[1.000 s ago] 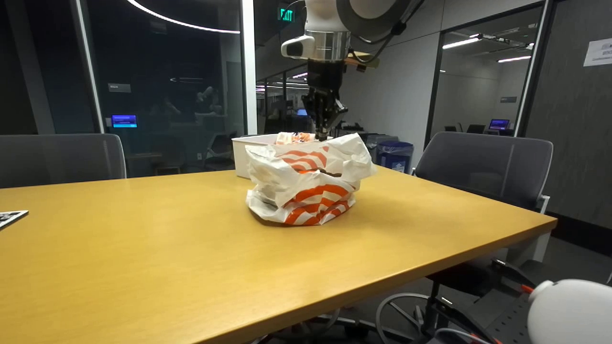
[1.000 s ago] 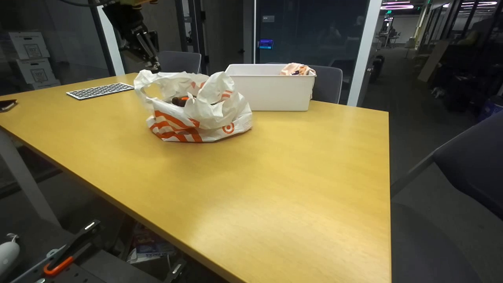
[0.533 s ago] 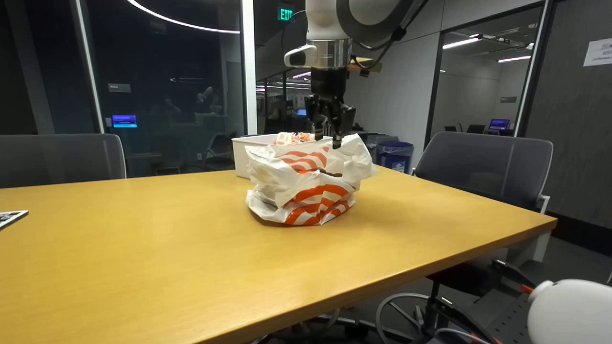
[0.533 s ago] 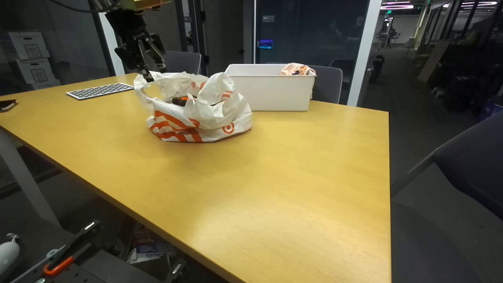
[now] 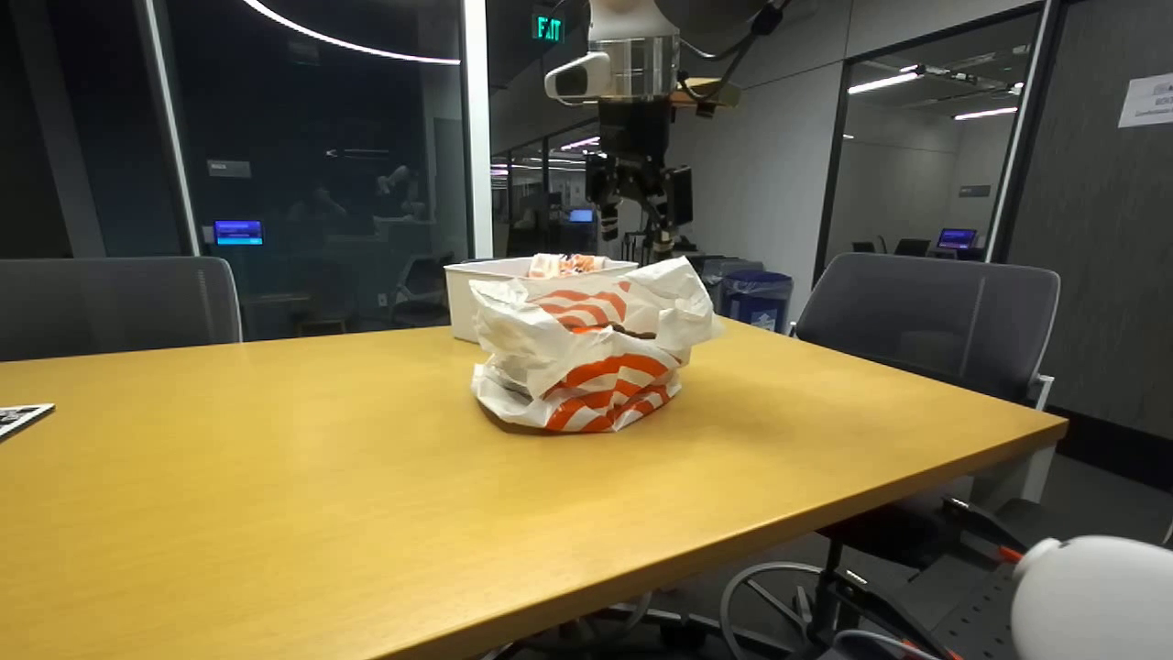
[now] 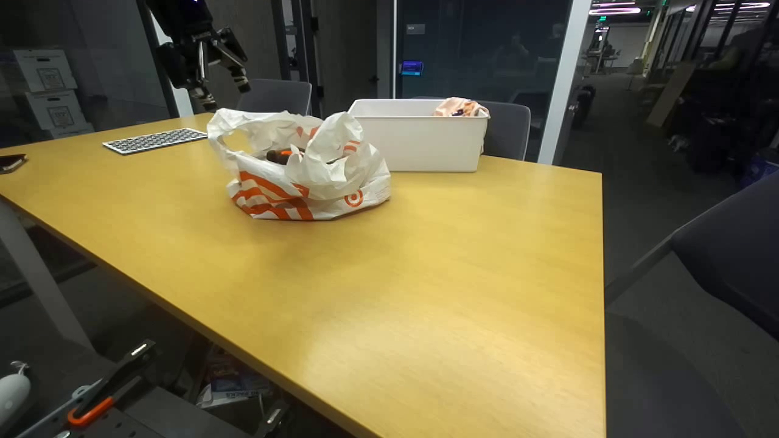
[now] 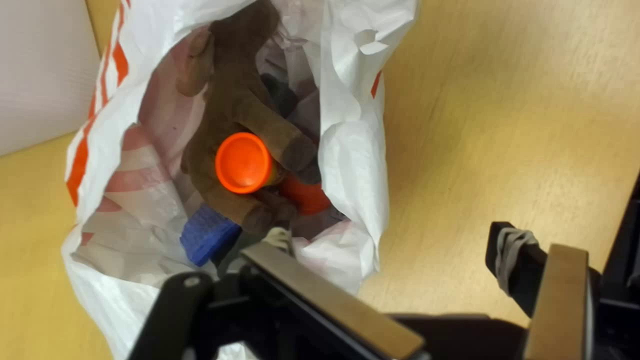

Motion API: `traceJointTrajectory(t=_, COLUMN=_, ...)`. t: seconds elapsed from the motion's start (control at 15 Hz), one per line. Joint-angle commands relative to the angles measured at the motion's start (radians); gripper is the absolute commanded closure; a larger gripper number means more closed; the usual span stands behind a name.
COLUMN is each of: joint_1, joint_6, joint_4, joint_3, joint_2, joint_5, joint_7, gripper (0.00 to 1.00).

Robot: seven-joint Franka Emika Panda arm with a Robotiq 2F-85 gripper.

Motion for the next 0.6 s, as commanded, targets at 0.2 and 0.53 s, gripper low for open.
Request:
traceJointTrajectory(t=0.2, joint_1=0.009, joint_6=-0.008, joint_4=0.000, joint_3=-0.007, joint_2=0.007, joint_5=0.005, joint_7=-0.003, gripper=0.00)
traceJointTrajectory(t=0.53, joint_1=0.009, joint_6=-0.008, joint_4=0.000, joint_3=-0.008, joint_2=0.008, joint_5=0.005, joint_7=-0.003, gripper=0.00)
